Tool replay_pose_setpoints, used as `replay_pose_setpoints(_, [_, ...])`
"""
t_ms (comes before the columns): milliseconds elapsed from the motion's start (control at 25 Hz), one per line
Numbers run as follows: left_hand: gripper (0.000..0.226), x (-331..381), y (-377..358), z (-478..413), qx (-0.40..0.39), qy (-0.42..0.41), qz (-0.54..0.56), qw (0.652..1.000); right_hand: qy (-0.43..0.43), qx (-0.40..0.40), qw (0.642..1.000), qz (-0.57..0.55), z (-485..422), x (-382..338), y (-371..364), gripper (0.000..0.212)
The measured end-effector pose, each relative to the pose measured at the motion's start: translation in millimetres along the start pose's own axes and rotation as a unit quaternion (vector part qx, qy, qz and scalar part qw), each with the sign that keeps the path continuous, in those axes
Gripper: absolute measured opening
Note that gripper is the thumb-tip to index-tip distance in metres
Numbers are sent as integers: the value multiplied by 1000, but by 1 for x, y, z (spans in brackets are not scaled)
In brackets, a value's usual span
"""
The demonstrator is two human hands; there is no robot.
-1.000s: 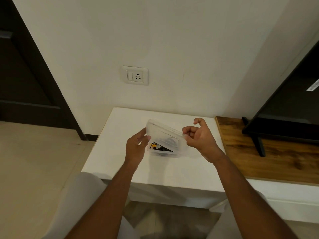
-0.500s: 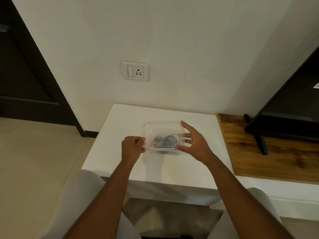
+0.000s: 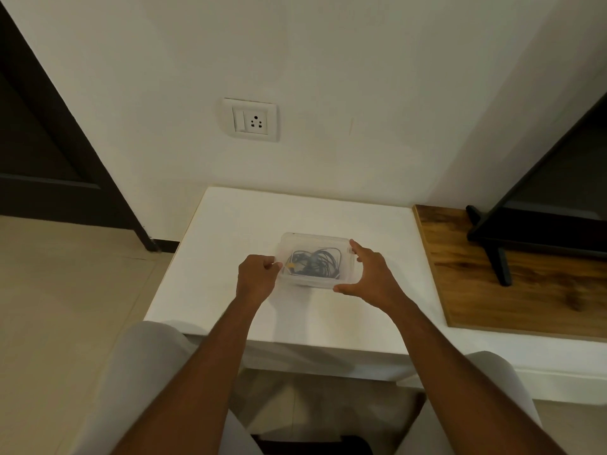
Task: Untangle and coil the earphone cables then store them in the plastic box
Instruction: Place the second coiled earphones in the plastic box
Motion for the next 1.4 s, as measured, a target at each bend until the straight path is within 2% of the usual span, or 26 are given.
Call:
replay_pose_setpoints(120, [15,-1,-1,-4,-13,44,66,997,-27,-15,999,-36,-4,8,-5,100])
replay_pose_setpoints(320, [17,-5,-1,-11,-32,115,157,980,-21,-45,994,-93,-3,14,-8,88])
replay_pose_setpoints(440, [20,-5,-2,-11,-44,129,177,975,-38,-53,994,-84,-4,17,-8,86])
replay_pose_setpoints(520, [20,-6,0,-10,-48,141,179,972,-39,-53,989,-133,-2,16,-9,80])
replay_pose_setpoints(640, [22,-9,0,-9,-98,174,234,951,-100,25,941,-323,-1,8,-8,53])
replay_pose_setpoints(720, [25,-10,-3,-9,-144,180,264,937,-170,76,893,-410,-5,14,-7,47])
replay_pose_setpoints(840, [18,-8,-5,-6,-181,191,300,917,-262,24,815,-516,-7,22,-9,55])
replay_pose_setpoints(960, [13,-9,-3,-8,-164,197,327,909,-272,10,805,-527,-7,24,-6,47])
replay_pose_setpoints(1080, [22,-8,-4,-10,-75,159,273,946,-271,36,813,-514,-10,26,-5,45])
replay_pose_setpoints(1200, [25,-1,-6,-7,21,72,108,991,-272,53,823,-496,-12,29,-5,44])
replay_pose_setpoints(1400, [17,14,-9,4,94,-11,-100,990,-266,101,845,-454,-12,22,-4,45])
Point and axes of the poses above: each hand's wrist, its own z-axis away from the middle knuckle, its own y-axis out of the back of the hand, x = y × z, the point moved 2 cm from there along -z, towards the middle knuckle, and after that the axes turned 14 degrees about -z, right-handed, at the moved point
